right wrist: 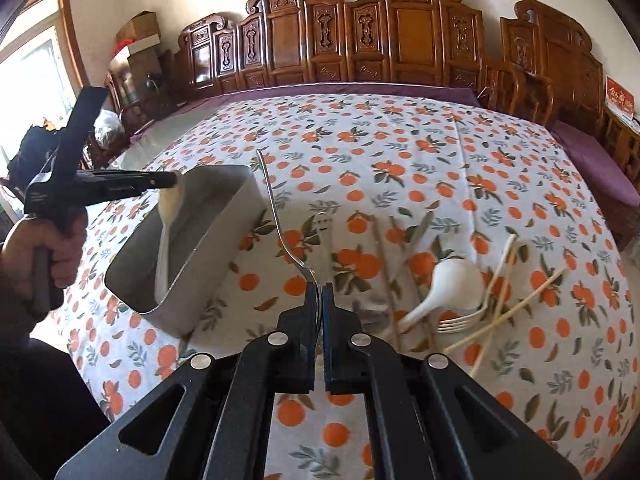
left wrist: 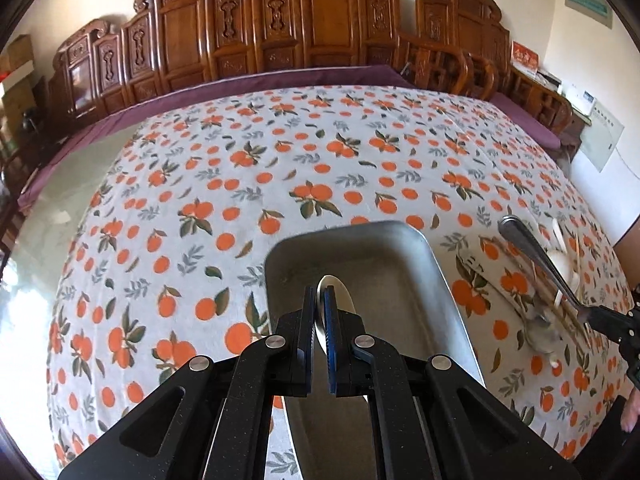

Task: Organize utensils
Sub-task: 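Lower the spoon into the grey tray and open the left tool while the right tool carries the fork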

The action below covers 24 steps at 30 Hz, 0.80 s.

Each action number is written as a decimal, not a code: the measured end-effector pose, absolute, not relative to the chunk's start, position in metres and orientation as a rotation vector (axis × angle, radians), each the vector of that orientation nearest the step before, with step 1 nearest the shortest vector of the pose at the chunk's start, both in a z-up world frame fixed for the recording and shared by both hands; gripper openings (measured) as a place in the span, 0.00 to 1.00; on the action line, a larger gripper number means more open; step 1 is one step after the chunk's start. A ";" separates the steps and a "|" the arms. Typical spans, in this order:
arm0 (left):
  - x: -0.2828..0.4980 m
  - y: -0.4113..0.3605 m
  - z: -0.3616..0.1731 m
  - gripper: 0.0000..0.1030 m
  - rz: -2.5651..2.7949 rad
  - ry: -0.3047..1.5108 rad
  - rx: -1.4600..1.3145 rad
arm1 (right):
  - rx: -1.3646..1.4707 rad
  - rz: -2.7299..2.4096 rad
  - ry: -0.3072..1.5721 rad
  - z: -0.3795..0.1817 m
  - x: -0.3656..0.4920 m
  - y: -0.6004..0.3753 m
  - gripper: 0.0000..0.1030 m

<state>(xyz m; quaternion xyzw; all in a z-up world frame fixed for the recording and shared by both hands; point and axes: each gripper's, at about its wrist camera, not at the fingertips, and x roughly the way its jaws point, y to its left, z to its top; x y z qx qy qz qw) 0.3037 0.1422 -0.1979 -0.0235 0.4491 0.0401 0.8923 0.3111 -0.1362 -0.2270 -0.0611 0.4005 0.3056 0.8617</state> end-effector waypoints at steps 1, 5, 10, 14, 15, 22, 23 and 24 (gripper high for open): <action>0.304 0.142 -0.198 0.04 0.083 0.931 -0.049 | -0.122 0.645 0.844 -0.228 0.310 -0.133 0.03; 0.302 0.143 -0.195 0.21 0.082 0.917 -0.056 | -0.120 0.653 0.848 -0.227 0.306 -0.122 0.03; 0.287 0.148 -0.180 0.21 0.083 0.868 -0.077 | -0.114 0.669 0.850 -0.219 0.298 -0.104 0.03; 0.274 0.154 -0.172 0.21 0.087 0.844 -0.083 | -0.104 0.683 0.858 -0.214 0.295 -0.085 0.03; 0.270 0.156 -0.170 0.21 0.094 0.839 -0.076 | -0.103 0.685 0.860 -0.213 0.294 -0.081 0.03; 0.256 0.173 -0.159 0.21 0.106 0.804 -0.086 | -0.068 0.684 0.917 -0.214 0.293 -0.044 0.03; 0.254 0.176 -0.158 0.21 0.107 0.798 -0.091 | -0.062 0.680 0.923 -0.214 0.294 -0.039 0.04; 0.252 0.178 -0.157 0.21 0.110 0.796 -0.092 | -0.056 0.677 0.928 -0.215 0.294 -0.035 0.04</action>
